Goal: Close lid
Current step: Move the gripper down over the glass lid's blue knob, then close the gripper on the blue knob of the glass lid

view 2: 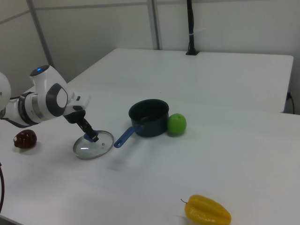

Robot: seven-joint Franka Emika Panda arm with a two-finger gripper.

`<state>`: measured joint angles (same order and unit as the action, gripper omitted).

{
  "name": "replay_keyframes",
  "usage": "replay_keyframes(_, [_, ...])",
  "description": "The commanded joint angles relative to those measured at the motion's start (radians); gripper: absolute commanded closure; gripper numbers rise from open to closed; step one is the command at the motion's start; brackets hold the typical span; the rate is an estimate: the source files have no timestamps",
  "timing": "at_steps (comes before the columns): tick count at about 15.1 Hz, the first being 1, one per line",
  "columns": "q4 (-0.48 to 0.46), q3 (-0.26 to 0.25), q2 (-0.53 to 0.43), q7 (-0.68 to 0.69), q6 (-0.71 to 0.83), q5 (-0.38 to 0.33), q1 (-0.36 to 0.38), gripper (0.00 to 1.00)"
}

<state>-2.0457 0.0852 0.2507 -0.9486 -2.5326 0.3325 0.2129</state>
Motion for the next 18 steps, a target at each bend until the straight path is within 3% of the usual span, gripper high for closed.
replay_keyframes(1, [0.027,0.005,0.019,-0.032,-0.018,0.025,-0.001,0.11])
replay_keyframes(5, [0.048,0.005,0.042,-0.032,-0.018,0.025,-0.001,0.21])
replay_keyframes(11, [0.050,0.007,0.042,-0.030,-0.017,0.026,0.000,0.50])
replay_keyframes(18, [0.050,0.010,0.010,-0.025,-0.002,0.026,-0.009,0.63])
